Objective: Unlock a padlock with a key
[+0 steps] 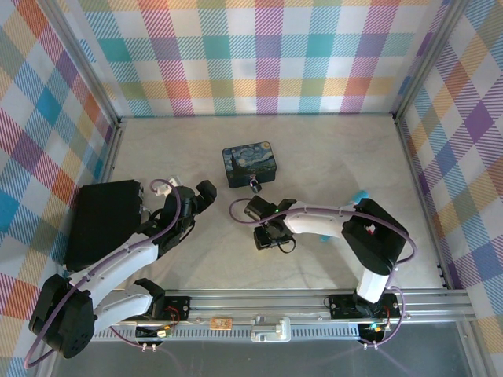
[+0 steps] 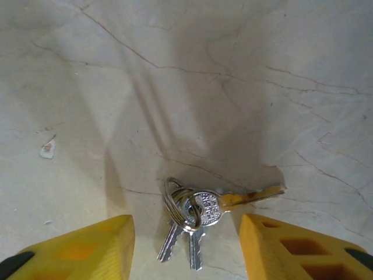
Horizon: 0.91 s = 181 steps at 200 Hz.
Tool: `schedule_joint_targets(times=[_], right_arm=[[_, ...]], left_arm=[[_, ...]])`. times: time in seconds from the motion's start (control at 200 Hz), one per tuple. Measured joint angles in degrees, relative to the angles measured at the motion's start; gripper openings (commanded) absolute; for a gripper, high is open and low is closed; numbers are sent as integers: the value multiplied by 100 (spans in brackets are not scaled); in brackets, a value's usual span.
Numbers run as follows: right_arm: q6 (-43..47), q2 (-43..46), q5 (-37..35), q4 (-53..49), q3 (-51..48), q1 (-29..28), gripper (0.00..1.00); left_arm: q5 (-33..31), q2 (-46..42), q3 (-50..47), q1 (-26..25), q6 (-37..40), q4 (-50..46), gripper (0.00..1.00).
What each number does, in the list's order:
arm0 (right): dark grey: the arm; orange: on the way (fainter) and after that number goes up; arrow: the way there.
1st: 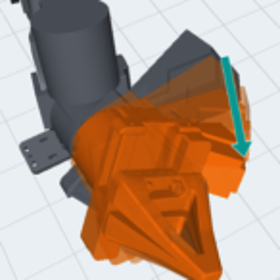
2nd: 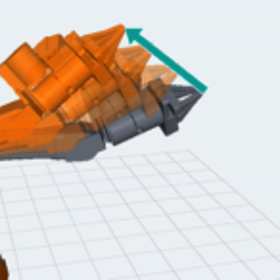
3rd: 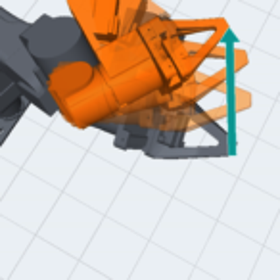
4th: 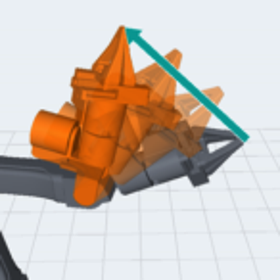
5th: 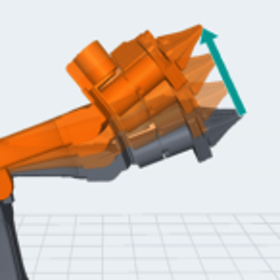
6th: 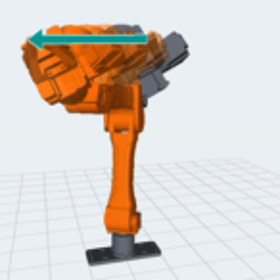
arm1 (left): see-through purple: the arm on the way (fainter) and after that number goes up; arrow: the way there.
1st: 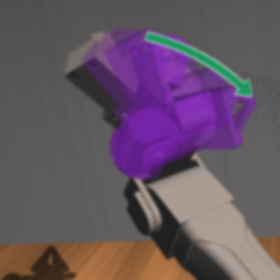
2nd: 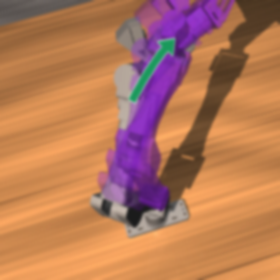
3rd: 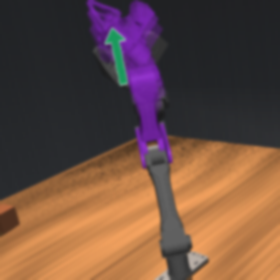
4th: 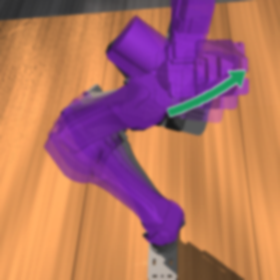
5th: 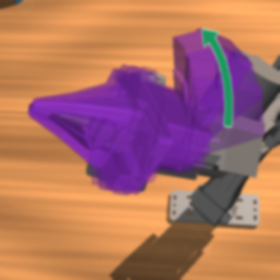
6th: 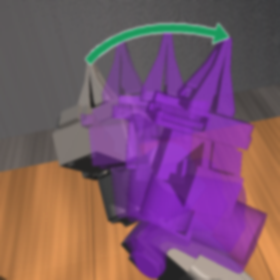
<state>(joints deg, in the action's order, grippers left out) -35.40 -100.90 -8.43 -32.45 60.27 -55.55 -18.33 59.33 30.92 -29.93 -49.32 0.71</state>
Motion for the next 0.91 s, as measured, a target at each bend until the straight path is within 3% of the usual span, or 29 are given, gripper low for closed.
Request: schedule_joint_targets(times=[0.16, 0.555, 0.79, 0.905], right_arm=[[-28, -63, -175, -26, 59, -55, 44], [-153, -278, -645, -208, 295, -181, 13], [107, -267, -828, -114, 295, -181, 0], [514, -236, -966, 50, 286, -136, 0]], left_arm=[[-44, -33, -2, 0, -55, -63, 100], [-87, -31, -2, 0, -81, -63, 100], [-81, -13, 0, 0, -81, -63, 100], [-61, -4, 11, 0, -81, -63, 100]])
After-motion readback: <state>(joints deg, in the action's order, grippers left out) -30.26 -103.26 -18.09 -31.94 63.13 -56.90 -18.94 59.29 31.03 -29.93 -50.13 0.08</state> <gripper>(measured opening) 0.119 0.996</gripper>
